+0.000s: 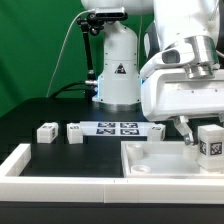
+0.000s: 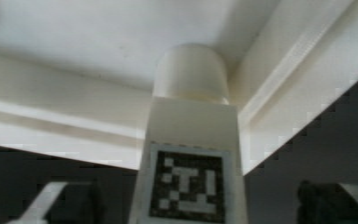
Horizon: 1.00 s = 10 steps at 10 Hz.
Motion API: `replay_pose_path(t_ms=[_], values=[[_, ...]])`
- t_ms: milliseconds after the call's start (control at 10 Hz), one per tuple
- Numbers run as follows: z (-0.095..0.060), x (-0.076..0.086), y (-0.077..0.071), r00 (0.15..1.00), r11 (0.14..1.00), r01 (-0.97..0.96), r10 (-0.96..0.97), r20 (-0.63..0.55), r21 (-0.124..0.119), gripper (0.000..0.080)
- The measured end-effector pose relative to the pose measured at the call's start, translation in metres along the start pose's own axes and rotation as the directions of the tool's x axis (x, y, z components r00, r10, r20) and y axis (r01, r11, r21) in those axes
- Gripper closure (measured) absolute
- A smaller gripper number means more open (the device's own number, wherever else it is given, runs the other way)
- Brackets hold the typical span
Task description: Assemble one leg
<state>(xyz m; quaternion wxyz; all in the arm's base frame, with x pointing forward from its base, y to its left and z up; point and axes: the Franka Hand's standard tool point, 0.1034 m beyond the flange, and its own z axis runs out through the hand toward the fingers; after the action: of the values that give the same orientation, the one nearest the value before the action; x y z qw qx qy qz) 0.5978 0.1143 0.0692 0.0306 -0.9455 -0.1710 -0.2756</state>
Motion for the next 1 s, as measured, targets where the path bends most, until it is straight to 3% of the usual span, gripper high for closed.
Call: replay_pose_path(t_ms=[100, 200, 500, 700, 1000], values=[[0.000, 0.000, 0.000, 1.000, 1.000, 0.000, 0.000, 0.000, 0.000, 0.0180], [0.000, 0.000, 0.000, 1.000, 1.000, 0.000, 0.000, 0.000, 0.000, 0.0159], [-0.001, 0.001, 0.000, 1.000, 1.000, 0.000, 0.000, 0.003, 0.001, 0.0152], [-0.014, 0.014, 0.004, 1.000, 1.000, 0.005, -0.005, 0.019, 0.003, 0.0150], [-0.011, 0.017, 0.010, 0.999, 1.000, -0.003, 0.002, 0.045, 0.007, 0.0150]])
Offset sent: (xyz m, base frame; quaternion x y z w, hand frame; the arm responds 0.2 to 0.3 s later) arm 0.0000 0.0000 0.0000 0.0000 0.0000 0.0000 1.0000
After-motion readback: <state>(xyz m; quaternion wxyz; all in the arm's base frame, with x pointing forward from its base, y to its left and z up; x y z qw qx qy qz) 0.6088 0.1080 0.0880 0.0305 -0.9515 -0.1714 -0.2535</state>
